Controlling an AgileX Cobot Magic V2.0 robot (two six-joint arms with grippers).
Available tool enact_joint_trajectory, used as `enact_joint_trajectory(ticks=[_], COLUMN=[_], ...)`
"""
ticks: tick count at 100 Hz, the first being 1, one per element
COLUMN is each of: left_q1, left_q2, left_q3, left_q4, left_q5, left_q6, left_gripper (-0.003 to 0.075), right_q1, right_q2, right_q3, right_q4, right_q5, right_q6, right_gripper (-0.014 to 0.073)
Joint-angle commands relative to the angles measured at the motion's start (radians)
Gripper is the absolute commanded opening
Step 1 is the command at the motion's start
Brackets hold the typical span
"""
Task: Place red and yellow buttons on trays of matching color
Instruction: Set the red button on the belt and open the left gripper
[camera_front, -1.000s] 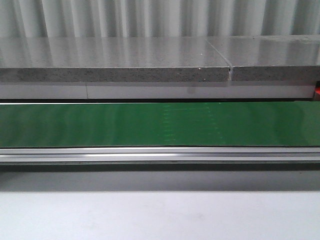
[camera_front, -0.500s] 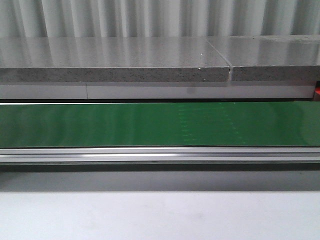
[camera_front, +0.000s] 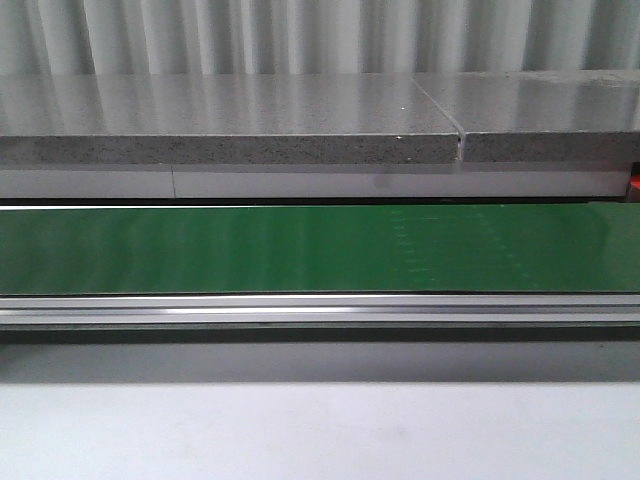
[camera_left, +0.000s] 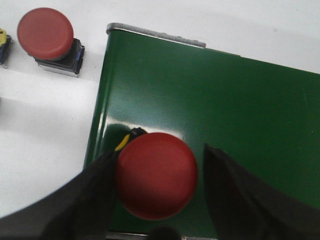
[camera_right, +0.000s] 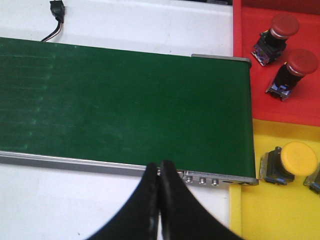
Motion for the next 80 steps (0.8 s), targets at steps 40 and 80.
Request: enact_joint_trajectory(ticks=[40,80], left_q1=[-0.019,0.109], left_q2=[-0.064,-0.170], left_q3=[-0.099,-0.091], left_q4=[-0.048,0.054], left_q5=[0.003,-0.065], left_q6=[0.035,-0.126], left_gripper=[0.0601,0.0600], right_q1=[0.005,0.005], right_q2=[-0.008,-0.008], right_q3=[-0.027,-0.027], right_q4=[0.004,0.004], right_q5=[-0.052,-0.052], right_q6=[-0.008,-0.008], right_gripper=[-0.0067,-0.0067])
